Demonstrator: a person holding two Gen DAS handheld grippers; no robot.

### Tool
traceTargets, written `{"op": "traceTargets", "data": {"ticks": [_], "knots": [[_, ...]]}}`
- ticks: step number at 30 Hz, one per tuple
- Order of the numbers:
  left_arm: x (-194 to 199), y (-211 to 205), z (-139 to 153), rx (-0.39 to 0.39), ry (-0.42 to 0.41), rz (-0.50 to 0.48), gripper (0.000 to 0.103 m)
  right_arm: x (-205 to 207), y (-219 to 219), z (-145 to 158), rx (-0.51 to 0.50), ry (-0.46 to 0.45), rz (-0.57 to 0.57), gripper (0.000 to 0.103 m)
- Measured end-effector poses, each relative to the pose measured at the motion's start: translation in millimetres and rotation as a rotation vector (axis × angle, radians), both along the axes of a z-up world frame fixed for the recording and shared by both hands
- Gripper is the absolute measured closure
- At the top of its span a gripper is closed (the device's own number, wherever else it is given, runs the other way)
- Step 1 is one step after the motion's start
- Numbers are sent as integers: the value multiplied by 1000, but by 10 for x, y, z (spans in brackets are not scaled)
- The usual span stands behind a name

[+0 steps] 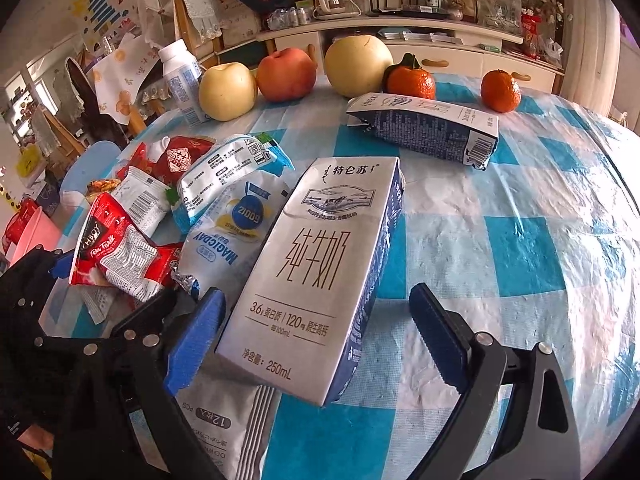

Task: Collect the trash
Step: 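Grasp the white milk carton with the right tool while the left tool lifts the wrapper, then carry both items over the pink bucket and open both tools to drop them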

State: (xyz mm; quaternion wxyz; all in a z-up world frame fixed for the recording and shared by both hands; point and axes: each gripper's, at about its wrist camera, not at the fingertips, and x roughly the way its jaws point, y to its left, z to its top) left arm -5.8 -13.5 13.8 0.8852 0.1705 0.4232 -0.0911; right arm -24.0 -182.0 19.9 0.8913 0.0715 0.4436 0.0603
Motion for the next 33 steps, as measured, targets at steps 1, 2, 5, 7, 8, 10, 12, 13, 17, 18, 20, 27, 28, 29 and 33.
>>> {"op": "traceTargets", "data": {"ticks": [1,2,5,7,8,10,12,13,17,18,20,27,28,29,33], "knots": [[-1,7,0,-7,-3,3,20,-4,2,1,-17,-5,-4,20],[-14,22,4,-14,-7,4,21,-8,3,4,-36,-10,-11,28],[-34,50,22,-39,-17,11,25,-13,-20,4,-69,-20,-24,36],[-54,84,31,-58,-20,16,27,-14,-31,4,-63,-22,-25,36],[-67,101,33,-65,-23,17,27,-15,-36,6,-65,-22,-28,36],[-107,157,46,-92,-30,20,28,-23,-57,5,-60,-23,-33,36],[-152,245,77,-132,-37,28,29,-41,-69,6,-57,-24,-34,36],[-169,287,93,-149,-42,32,29,-51,-75,9,-54,-26,-36,36],[-271,474,230,-212,-77,43,29,-124,-123,61,2,-48,-41,37],[-290,515,265,-224,-85,44,29,-150,-134,80,14,-58,-39,37],[-344,636,358,-260,-102,50,29,-208,-160,122,51,-76,-36,37],[-409,1196,638,-368,-146,118,28,-407,-56,400,135,-147,-9,36],[-418,1298,674,-378,-158,137,28,-422,-1,457,132,-158,0,36],[-418,1399,705,-382,-171,159,28,-438,76,519,129,-169,12,36],[-391,1880,799,-396,-204,260,28,-443,523,734,123,-199,91,36]]}}
